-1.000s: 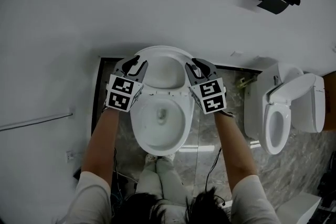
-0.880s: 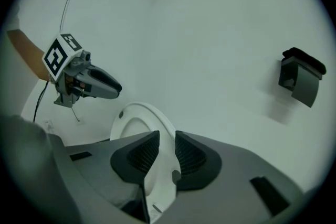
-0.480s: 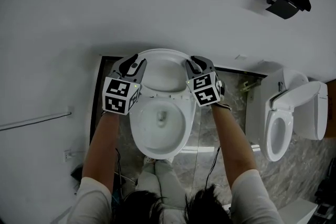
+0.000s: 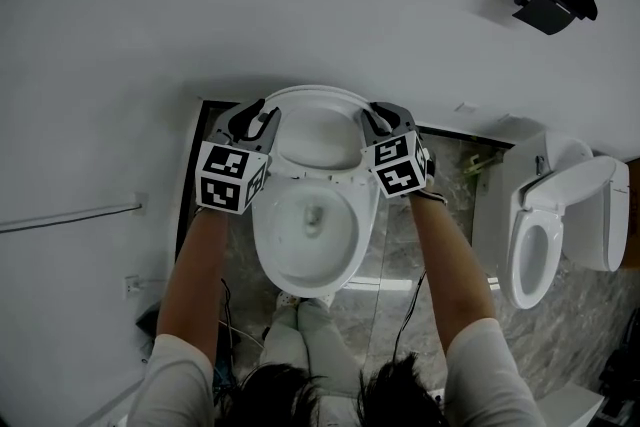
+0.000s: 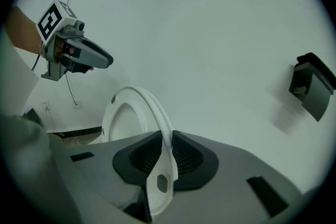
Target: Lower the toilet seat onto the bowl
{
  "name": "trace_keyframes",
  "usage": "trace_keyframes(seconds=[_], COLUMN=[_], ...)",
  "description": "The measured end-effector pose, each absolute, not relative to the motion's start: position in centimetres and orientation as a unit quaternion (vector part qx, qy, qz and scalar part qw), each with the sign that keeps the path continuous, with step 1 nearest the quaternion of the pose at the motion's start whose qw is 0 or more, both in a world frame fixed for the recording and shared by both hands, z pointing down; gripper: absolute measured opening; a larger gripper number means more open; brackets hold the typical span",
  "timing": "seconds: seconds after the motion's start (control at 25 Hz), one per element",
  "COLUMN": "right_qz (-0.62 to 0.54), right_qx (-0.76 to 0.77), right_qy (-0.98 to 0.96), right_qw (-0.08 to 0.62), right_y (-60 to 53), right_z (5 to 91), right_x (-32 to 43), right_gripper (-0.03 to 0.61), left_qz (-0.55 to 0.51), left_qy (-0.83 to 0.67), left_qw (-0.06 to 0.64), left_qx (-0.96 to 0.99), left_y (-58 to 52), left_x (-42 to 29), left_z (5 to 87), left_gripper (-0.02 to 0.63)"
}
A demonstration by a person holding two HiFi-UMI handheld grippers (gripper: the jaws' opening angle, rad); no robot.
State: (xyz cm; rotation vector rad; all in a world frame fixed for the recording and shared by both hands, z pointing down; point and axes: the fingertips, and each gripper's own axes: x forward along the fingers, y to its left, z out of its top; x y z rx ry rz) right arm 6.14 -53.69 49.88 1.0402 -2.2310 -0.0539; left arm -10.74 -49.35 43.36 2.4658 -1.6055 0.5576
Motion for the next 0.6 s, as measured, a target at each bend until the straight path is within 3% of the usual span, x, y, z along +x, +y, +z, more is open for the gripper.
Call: trace_keyframes(seconds=[0.6], right_qz=[-0.001], right_qx=[0.369], right_qy=[-0.873], right_qw=[0.318], right_y=[-49.1], right_z=[49.0], right_x=[6.0], right_gripper=[0.087], left_qz=[0.165], left_qy=[-0.53], left_qw=[0.069], left_qx=[0.829], left_y=[-45.8], left_x=[-11.5], left_z=[41.7], left_gripper=[0.108])
